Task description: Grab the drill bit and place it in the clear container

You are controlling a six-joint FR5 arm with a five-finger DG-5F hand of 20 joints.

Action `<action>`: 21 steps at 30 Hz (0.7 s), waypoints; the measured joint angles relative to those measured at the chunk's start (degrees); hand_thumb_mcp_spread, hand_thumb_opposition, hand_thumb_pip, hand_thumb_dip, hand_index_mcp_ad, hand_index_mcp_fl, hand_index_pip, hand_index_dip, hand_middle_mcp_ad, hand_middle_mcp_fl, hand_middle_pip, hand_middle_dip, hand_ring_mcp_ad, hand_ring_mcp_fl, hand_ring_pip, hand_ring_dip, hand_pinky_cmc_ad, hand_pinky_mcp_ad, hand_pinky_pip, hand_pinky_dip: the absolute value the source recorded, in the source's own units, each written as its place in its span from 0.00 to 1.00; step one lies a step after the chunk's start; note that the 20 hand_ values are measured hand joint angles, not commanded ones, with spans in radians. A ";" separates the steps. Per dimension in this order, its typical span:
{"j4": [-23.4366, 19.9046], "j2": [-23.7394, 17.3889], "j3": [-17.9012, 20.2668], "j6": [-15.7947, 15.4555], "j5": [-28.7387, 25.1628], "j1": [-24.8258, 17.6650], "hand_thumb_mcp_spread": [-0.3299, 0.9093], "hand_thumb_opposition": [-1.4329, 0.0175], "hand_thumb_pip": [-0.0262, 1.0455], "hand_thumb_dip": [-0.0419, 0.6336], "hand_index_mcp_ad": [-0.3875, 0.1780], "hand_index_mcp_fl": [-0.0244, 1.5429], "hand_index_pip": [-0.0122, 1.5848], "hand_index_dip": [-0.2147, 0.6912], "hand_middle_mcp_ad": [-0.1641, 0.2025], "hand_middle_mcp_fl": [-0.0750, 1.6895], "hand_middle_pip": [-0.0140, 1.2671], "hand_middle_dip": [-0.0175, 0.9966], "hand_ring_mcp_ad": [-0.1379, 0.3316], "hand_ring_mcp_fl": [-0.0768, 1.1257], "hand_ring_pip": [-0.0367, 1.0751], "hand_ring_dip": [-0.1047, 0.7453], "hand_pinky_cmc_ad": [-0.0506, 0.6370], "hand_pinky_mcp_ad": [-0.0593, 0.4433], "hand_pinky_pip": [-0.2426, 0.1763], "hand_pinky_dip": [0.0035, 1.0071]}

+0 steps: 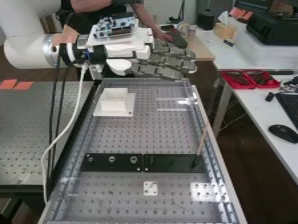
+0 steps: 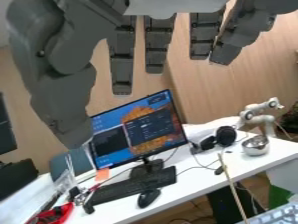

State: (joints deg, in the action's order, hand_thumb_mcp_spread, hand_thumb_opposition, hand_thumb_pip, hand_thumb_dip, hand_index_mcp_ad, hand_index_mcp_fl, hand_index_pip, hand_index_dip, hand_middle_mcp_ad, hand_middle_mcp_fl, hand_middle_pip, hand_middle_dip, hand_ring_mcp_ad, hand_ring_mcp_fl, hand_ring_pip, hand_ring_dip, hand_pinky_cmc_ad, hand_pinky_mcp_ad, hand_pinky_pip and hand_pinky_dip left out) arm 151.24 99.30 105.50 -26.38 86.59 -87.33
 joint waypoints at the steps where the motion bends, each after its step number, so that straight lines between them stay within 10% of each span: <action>1: -0.02 -0.10 0.02 -0.04 0.04 0.02 0.55 0.43 0.56 0.43 0.44 0.26 0.20 0.32 0.47 0.10 0.11 0.15 0.71 0.06 0.11 0.09 0.46 0.38 0.35 0.27; 21: 0.93 -0.92 -0.07 -0.53 0.98 -0.14 0.55 0.43 0.55 0.40 0.44 0.26 0.15 0.36 0.46 0.10 0.11 0.15 0.71 0.06 0.11 0.09 0.45 0.38 0.35 0.27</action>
State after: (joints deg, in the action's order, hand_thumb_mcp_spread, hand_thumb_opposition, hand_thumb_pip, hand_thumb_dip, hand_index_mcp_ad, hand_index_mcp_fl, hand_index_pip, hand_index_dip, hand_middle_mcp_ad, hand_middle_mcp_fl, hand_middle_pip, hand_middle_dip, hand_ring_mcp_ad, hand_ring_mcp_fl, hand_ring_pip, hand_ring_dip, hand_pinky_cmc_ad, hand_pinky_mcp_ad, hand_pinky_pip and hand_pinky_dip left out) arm 152.17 98.39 105.43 -26.91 87.57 -87.47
